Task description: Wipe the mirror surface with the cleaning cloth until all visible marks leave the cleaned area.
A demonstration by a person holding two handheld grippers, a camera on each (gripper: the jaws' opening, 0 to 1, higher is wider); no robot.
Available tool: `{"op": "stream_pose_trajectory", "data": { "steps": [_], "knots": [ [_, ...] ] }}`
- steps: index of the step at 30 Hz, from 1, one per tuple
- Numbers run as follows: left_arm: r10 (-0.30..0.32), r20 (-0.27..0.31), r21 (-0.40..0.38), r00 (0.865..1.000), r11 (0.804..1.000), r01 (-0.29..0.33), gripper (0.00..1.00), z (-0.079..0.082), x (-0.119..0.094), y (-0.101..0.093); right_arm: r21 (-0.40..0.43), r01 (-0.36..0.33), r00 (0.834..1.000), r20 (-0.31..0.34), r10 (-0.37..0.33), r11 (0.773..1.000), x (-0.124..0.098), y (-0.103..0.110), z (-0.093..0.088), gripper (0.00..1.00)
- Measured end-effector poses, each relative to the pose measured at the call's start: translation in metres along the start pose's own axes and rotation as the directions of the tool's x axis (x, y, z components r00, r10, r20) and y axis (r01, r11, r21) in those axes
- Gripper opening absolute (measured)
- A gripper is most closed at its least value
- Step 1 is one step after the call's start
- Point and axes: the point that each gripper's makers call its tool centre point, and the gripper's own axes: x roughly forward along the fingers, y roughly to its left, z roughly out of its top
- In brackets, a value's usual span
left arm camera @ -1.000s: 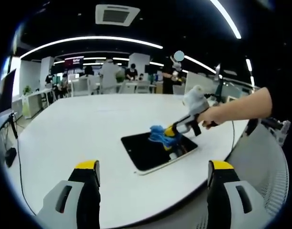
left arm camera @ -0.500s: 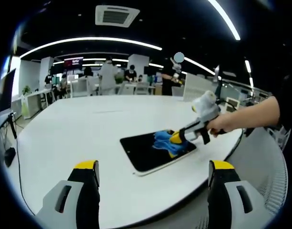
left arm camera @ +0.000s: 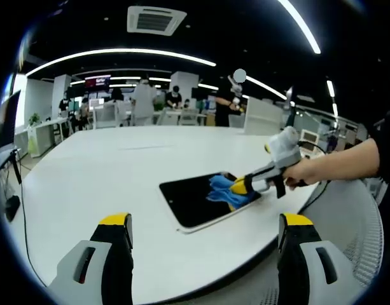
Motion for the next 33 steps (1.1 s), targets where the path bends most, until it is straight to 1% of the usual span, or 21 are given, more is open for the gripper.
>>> {"op": "stream_pose_trajectory", "data": {
  "steps": [3, 4, 6, 8, 23, 31, 33],
  "knots": [
    [-0.001, -0.001, 0.001, 1.000, 1.000, 0.001, 0.95, -0.001, -0.001, 0.000, 0.010, 0.005, 1.000, 0.007, -0.006, 1.000, -0.002, 0.000, -0.001, 0.00],
    [-0.001, 0.000, 0.002, 1.000, 1.000, 0.001, 0.95, -0.001, -0.001, 0.000, 0.003, 0.006, 1.000, 0.004, -0.007, 1.000, -0.002, 0.001, -0.001, 0.00],
    [-0.004, -0.001, 0.003, 1.000, 1.000, 0.004, 0.95, -0.001, -0.001, 0.000, -0.037, 0.011, 1.000, -0.010, -0.012, 0.999, -0.004, 0.004, -0.002, 0.00],
    [-0.003, -0.001, 0.009, 1.000, 1.000, 0.003, 0.96, 0.000, -0.001, 0.001, -0.043, 0.015, 1.000, -0.013, -0.016, 0.999, -0.005, 0.006, -0.003, 0.00],
    [-0.030, -0.017, 0.029, 0.999, 0.999, 0.031, 0.97, -0.004, -0.007, 0.003, 0.000, 0.020, 1.000, 0.001, -0.020, 1.000, -0.021, 0.017, -0.014, 0.00],
    [-0.032, -0.011, 0.028, 0.999, 0.999, 0.032, 0.97, -0.003, -0.007, 0.003, -0.015, 0.026, 1.000, -0.007, -0.026, 1.000, -0.020, 0.017, -0.013, 0.00],
    [-0.030, -0.007, 0.026, 1.000, 0.999, 0.030, 0.97, -0.002, -0.007, 0.004, -0.027, 0.025, 1.000, -0.018, -0.025, 0.999, -0.020, 0.017, -0.013, 0.00]
  ]
}}
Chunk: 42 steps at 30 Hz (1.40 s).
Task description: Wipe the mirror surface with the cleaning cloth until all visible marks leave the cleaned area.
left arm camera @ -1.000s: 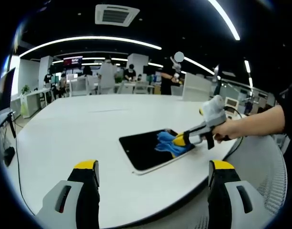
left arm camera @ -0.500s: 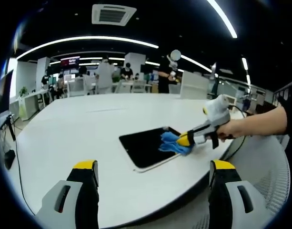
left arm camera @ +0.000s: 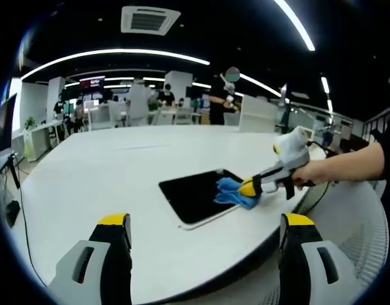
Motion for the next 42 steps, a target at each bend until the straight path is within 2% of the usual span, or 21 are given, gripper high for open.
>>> {"op": "stream_pose_trajectory", "data": {
  "steps": [7, 11, 25, 42],
  "knots": [
    [0.001, 0.012, -0.002, 1.000, 1.000, -0.001, 0.97, 0.002, 0.000, 0.001, -0.002, -0.001, 1.000, -0.017, 0.001, 1.000, 0.000, -0.001, -0.001, 0.00],
    [0.009, 0.039, -0.008, 0.999, 1.000, -0.009, 0.98, 0.006, -0.001, 0.002, -0.013, -0.001, 1.000, -0.028, 0.001, 1.000, -0.003, -0.004, -0.004, 0.00],
    [0.004, 0.029, -0.011, 1.000, 1.000, -0.004, 0.97, 0.004, -0.001, 0.001, -0.011, 0.018, 0.998, -0.056, -0.019, 1.000, -0.020, -0.025, -0.015, 0.00],
    [0.002, 0.021, -0.014, 1.000, 1.000, -0.002, 0.96, 0.003, 0.000, 0.001, -0.029, 0.019, 0.998, -0.068, -0.021, 0.999, -0.019, -0.026, -0.014, 0.00]
  ]
}}
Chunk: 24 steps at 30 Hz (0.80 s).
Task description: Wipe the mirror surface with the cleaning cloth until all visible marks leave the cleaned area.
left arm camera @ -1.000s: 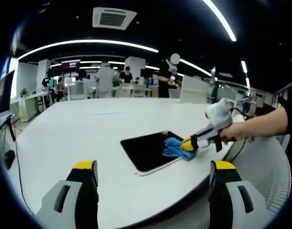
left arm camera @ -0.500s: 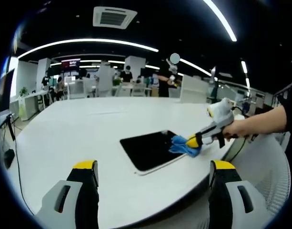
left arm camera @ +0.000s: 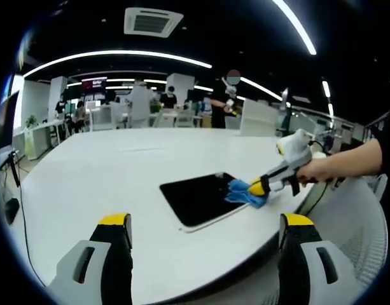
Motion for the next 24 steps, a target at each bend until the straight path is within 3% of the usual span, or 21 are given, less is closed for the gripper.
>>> {"op": "stream_pose_trajectory", "data": {
  "steps": [24],
  "knots": [
    [-0.008, 0.008, -0.003, 1.000, 1.000, 0.008, 0.94, 0.003, 0.002, 0.000, -0.067, 0.057, 0.998, -0.009, -0.058, 0.996, 0.030, -0.033, 0.025, 0.00]
  ]
}}
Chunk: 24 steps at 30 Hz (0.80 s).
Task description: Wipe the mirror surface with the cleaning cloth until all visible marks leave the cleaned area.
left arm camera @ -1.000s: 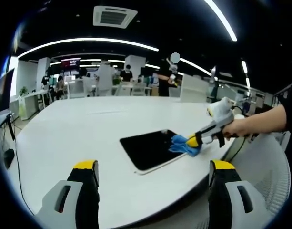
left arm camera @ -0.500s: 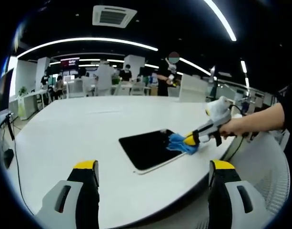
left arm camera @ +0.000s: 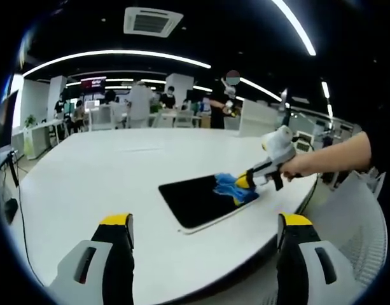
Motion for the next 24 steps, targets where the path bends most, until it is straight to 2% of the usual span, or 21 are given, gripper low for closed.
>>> {"op": "stream_pose_trajectory", "data": {
  "steps": [13, 17, 24],
  "knots": [
    [-0.001, -0.008, 0.003, 1.000, 1.000, 0.001, 0.93, -0.001, 0.001, 0.000, -0.003, 0.046, 0.999, 0.008, -0.046, 0.999, 0.014, -0.017, 0.011, 0.00],
    [0.006, 0.024, 0.006, 1.000, 1.000, -0.006, 0.93, 0.005, 0.000, 0.000, -0.006, 0.053, 0.999, 0.007, -0.052, 0.999, 0.017, -0.023, 0.014, 0.01],
    [0.003, 0.023, 0.003, 1.000, 1.000, -0.003, 0.93, 0.005, 0.000, -0.002, -0.008, 0.059, 0.998, 0.004, -0.059, 0.998, 0.022, -0.029, 0.018, 0.01]
  ]
}}
